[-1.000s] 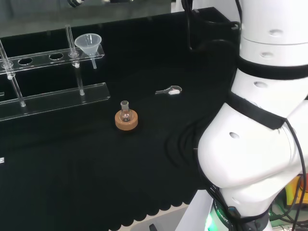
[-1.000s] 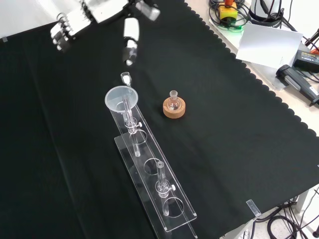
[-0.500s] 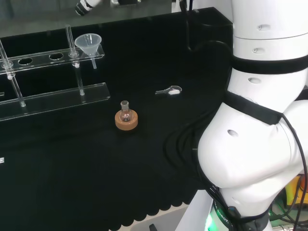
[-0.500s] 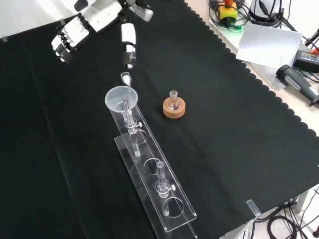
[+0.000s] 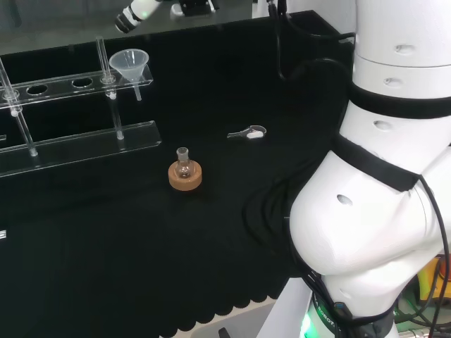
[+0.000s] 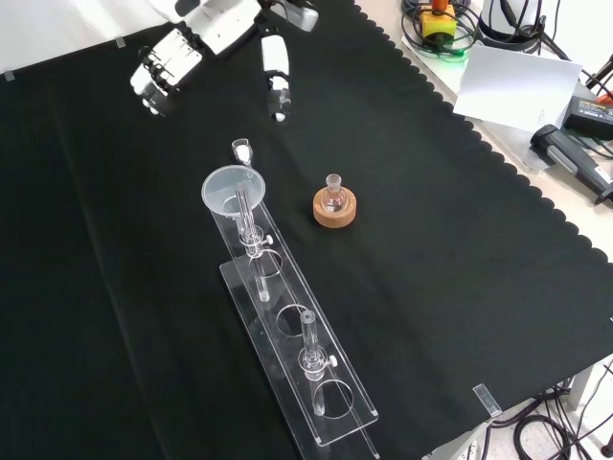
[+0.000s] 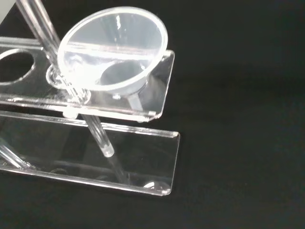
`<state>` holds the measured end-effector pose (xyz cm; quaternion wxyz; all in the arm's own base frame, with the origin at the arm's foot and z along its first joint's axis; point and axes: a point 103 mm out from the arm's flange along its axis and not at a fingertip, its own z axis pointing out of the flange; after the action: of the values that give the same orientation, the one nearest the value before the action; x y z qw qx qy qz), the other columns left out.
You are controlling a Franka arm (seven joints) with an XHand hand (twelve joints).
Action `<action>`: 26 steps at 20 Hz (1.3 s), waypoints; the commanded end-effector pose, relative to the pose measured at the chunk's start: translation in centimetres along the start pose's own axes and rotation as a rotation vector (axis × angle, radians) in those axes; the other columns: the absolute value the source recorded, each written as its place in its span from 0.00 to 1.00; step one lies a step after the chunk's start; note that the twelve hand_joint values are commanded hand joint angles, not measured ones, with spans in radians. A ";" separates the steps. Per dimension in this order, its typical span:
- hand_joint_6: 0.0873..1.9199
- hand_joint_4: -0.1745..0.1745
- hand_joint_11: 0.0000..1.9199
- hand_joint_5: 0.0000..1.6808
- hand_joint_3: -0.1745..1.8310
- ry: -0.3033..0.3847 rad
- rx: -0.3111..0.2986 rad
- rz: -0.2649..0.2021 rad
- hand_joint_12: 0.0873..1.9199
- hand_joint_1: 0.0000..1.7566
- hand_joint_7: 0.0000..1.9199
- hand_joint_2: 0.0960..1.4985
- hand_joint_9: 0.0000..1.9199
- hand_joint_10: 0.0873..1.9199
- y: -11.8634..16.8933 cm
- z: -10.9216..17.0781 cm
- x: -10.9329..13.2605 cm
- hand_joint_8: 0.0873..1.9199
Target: Pick up the funnel from the transparent funnel stand.
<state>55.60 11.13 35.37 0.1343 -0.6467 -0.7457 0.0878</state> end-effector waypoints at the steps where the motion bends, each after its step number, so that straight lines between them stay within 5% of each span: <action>1: 0.00 0.34 0.01 0.00 0.11 0.010 -0.019 0.017 0.00 0.23 0.05 0.42 0.02 0.00 0.7 0.7 0.5 0.00; 10: 0.00 0.34 0.01 0.00 0.11 0.024 -0.006 0.057 0.00 0.23 0.05 0.43 0.03 0.00 2.2 1.7 0.6 0.00; 26: 0.00 0.33 0.01 0.00 0.11 0.062 0.072 0.055 0.00 0.23 0.06 0.43 0.03 0.00 1.9 5.8 3.1 0.00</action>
<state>55.37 14.00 30.20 0.1736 -0.6644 -0.7206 0.0957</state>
